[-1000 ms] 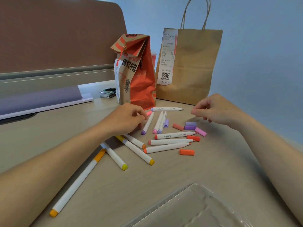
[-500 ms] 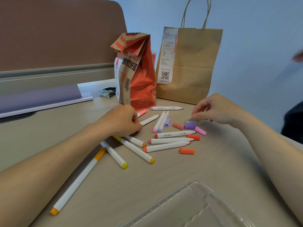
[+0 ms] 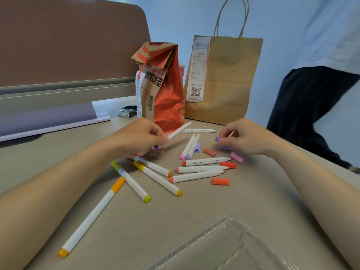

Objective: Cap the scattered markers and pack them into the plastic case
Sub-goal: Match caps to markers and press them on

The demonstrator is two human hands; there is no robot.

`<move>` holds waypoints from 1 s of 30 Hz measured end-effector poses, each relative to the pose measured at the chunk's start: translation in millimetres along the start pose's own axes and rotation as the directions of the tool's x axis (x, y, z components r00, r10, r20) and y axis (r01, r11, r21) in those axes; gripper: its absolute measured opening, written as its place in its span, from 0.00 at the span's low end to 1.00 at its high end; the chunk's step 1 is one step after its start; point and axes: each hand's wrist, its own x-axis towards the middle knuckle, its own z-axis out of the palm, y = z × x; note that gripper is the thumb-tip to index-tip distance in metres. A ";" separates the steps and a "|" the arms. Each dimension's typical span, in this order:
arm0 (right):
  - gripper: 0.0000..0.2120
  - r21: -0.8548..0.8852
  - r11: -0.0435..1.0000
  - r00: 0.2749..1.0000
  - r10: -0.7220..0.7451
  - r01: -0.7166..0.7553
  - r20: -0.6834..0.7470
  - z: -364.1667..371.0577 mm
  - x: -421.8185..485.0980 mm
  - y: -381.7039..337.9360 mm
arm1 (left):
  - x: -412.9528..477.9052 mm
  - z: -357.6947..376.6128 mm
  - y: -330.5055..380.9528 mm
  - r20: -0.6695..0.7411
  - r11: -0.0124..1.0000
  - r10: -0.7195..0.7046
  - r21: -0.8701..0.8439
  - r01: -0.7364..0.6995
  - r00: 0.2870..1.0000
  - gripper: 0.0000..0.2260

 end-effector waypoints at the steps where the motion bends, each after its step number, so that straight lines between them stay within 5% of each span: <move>1: 0.05 0.125 0.992 0.999 0.019 -0.014 -0.038 -0.7 -1.1 -1.8 | -0.9 -0.2 1.2 0.020 1.000 0.012 -0.029 -0.011 1.000 0.10; 7: 0.04 0.494 0.869 0.999 0.028 -0.006 -0.037 0.5 -7.3 -11.2 | -7.9 -2.8 6.3 0.132 0.991 0.090 -0.110 -0.076 0.987 0.09; 24: 0.11 0.455 0.890 0.994 0.007 0.044 -0.110 4.5 -3.7 -11.6 | -13.1 -2.4 8.8 0.173 0.988 0.113 -0.128 -0.091 0.978 0.08; 30: 0.06 0.545 0.838 0.993 0.038 0.028 -0.109 5.8 -2.9 -10.8 | -13.3 -2.6 7.6 0.180 0.985 0.120 -0.143 -0.094 0.976 0.09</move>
